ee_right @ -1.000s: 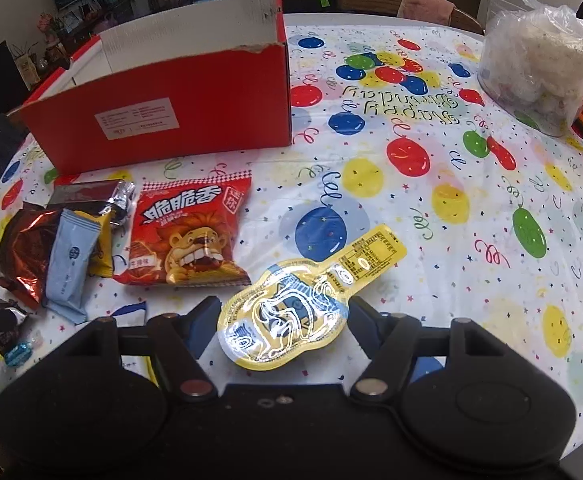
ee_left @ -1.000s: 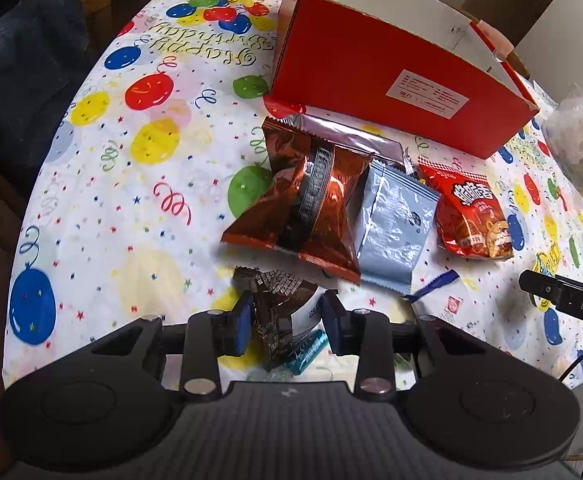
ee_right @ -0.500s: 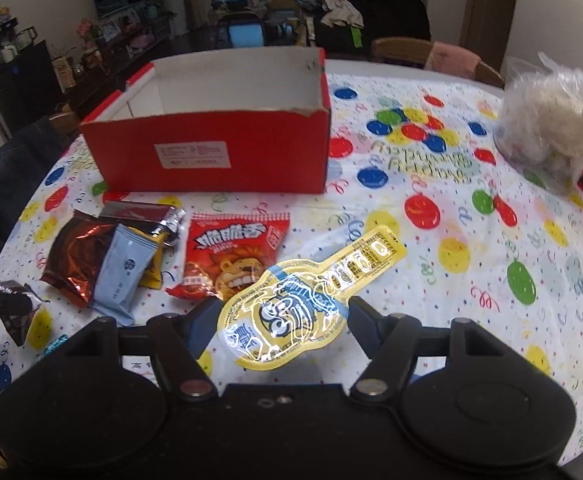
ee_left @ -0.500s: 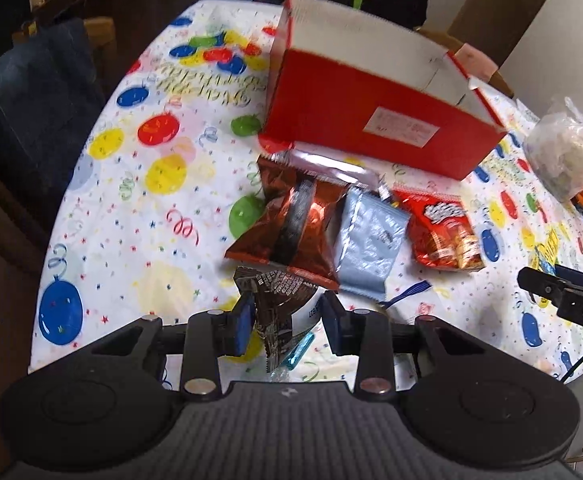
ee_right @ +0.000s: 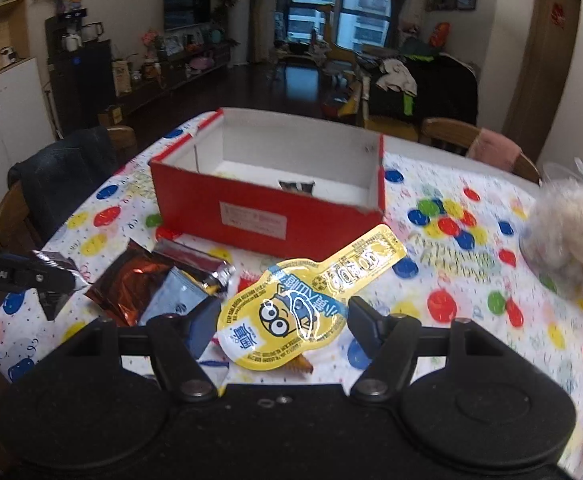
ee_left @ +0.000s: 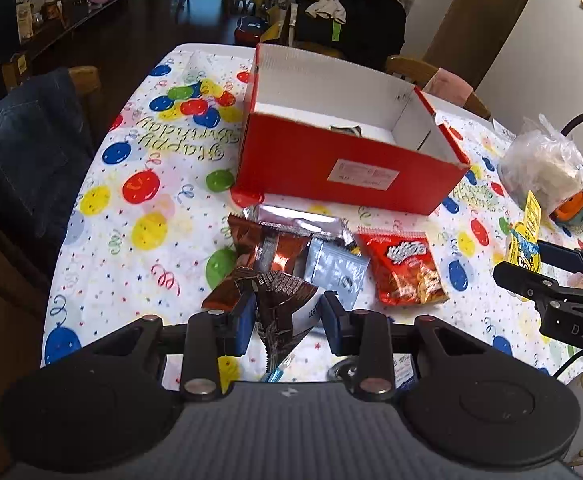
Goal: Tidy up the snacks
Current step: 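Grasp the brown chocolate wrapper with the left gripper while the right gripper grasps the yellow pouch, then lift the chocolate wrapper with the left gripper, adjusting its grip, then carry the chocolate wrapper and yellow pouch into the red box with both grippers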
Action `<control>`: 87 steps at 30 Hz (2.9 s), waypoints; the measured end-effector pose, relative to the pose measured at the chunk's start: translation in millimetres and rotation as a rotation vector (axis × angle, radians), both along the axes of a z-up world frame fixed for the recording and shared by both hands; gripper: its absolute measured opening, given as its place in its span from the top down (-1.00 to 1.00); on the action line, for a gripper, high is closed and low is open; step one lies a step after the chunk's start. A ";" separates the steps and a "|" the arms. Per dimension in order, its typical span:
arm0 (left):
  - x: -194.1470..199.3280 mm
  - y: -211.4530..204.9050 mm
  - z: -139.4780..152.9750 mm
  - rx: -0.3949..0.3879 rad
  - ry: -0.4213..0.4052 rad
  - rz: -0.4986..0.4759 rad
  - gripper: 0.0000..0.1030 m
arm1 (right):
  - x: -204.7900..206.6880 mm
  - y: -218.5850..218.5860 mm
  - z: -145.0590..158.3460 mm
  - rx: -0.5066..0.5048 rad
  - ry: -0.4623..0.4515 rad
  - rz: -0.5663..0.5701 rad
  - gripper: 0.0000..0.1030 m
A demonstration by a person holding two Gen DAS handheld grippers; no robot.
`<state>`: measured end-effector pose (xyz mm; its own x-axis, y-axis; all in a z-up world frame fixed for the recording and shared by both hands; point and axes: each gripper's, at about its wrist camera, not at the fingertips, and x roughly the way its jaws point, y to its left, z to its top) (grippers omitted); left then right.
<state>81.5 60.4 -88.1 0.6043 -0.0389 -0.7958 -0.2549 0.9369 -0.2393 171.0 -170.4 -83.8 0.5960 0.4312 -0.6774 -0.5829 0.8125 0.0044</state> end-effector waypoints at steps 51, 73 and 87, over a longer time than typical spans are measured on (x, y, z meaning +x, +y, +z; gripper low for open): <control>22.1 1.9 -91.7 -0.034 0.238 -0.039 0.25 | -1.7 3.0 -19.0 0.002 0.090 0.038 -0.33; 0.1 7.5 -40.9 -0.063 0.075 -0.042 0.35 | -7.7 13.3 -11.3 -0.026 0.060 0.078 -0.33; 38.5 3.3 24.7 -0.014 -0.068 -0.082 0.35 | 23.6 21.4 16.6 -0.016 -0.027 0.101 -0.33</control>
<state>120.0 63.7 -63.3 0.6514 -0.1012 -0.7520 -0.1605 0.9503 -0.2669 194.7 -149.0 -67.2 0.5681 0.4794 -0.6689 -0.6619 0.7491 -0.0252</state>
